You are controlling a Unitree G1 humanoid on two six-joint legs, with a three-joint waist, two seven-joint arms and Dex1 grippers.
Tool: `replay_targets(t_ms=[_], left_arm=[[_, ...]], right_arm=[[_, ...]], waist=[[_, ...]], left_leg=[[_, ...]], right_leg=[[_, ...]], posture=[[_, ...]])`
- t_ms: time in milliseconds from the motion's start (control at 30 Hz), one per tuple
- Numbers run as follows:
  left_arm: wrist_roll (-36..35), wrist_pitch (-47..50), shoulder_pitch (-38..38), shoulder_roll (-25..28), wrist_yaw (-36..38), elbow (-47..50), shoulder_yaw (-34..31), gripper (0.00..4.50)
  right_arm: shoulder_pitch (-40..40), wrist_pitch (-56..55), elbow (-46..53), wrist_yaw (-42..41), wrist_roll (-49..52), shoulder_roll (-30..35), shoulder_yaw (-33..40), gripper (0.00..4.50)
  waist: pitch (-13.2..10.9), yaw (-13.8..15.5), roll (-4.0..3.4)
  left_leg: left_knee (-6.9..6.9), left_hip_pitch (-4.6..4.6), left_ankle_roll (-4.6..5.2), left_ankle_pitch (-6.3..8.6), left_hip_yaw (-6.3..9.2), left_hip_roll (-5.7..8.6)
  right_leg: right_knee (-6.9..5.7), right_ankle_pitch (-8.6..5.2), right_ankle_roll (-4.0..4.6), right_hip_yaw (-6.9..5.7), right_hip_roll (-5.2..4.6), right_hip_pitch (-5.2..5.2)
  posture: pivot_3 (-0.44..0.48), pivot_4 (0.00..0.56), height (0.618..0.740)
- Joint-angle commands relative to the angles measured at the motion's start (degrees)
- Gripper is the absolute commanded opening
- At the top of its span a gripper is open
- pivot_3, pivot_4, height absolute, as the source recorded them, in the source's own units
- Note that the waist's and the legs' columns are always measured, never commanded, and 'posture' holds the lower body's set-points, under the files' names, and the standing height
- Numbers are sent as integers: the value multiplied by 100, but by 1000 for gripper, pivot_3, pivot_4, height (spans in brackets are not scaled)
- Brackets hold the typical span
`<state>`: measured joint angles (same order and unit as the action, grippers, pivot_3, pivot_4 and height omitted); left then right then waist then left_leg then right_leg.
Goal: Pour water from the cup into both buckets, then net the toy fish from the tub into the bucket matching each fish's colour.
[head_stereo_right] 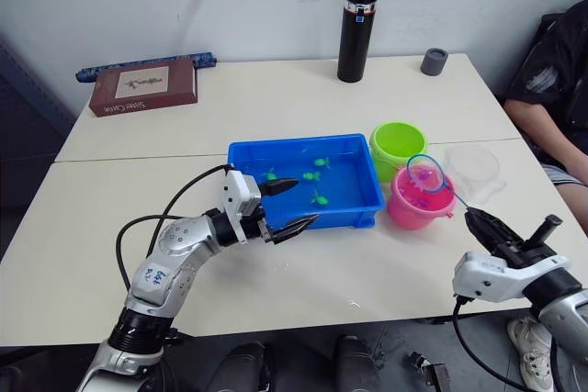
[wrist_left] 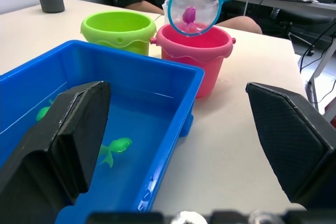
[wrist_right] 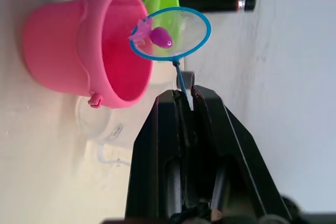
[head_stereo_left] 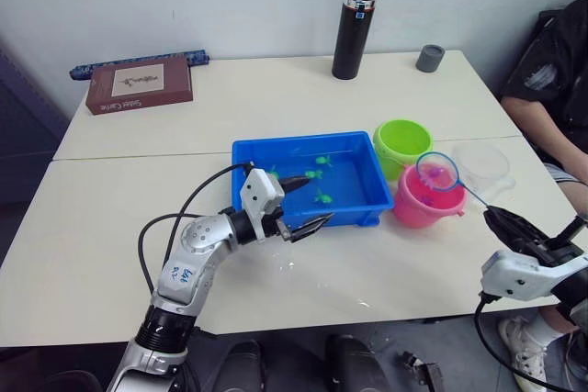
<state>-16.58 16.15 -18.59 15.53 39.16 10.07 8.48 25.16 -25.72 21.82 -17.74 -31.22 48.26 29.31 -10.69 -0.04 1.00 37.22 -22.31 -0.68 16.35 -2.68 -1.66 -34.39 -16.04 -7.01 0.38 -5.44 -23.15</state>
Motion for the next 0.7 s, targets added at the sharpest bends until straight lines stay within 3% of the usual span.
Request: replay_targets(t_ms=[33,700], left_arm=[[-28,-69,15,0,-38,196,-33,4445],[-36,-71,74,11,-84,240,-11,4445]], right_arm=[[-82,-282,-176,196,-198,102,126,0],[-338,-456,-590,311,-740,464,298,0]], waist=[[0,0,0],[0,-3,0]], left_leg=[[0,1,0,0,0,0],[2,21,0,0,13,2]], right_leg=[[2,0,-1,0,0,3],[23,2,-4,-5,0,44]], posture=[[0,150,740],[0,150,740]])
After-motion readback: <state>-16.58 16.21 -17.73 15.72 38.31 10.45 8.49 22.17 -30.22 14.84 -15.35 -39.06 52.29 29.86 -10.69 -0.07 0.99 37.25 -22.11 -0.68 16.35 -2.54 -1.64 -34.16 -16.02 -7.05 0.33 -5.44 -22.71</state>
